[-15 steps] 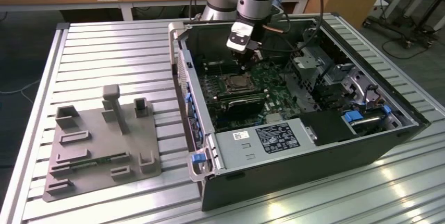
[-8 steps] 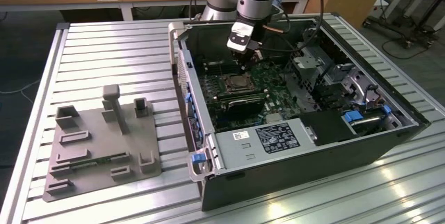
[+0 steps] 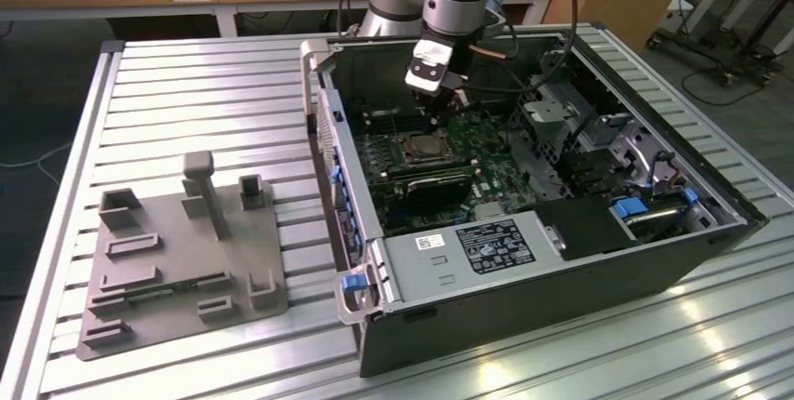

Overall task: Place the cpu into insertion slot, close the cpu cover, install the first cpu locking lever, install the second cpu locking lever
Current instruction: 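Install the first cpu locking lever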

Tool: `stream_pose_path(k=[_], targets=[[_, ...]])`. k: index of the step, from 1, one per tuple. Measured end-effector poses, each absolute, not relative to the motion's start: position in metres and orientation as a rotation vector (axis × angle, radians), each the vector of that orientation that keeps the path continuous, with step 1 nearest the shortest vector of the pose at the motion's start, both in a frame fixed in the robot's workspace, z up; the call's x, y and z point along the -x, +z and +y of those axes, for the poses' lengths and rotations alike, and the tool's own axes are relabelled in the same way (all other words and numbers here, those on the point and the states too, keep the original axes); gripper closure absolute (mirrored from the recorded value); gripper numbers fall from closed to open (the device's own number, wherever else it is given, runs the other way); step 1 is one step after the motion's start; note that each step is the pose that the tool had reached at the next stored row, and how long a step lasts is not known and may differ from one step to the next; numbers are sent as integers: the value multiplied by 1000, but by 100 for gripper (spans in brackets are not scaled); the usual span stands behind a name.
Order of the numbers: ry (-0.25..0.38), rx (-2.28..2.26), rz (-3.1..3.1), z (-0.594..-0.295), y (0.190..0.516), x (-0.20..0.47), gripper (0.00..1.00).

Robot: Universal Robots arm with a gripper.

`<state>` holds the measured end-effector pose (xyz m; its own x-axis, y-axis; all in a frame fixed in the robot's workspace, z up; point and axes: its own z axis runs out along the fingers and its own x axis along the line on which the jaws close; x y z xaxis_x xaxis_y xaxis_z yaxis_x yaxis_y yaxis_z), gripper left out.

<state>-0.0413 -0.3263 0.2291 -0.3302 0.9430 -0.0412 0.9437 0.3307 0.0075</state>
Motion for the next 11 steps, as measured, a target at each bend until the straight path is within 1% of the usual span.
stream_pose_path(k=[11], targets=[[-27,-1779,2543,-326,229,41,90]])
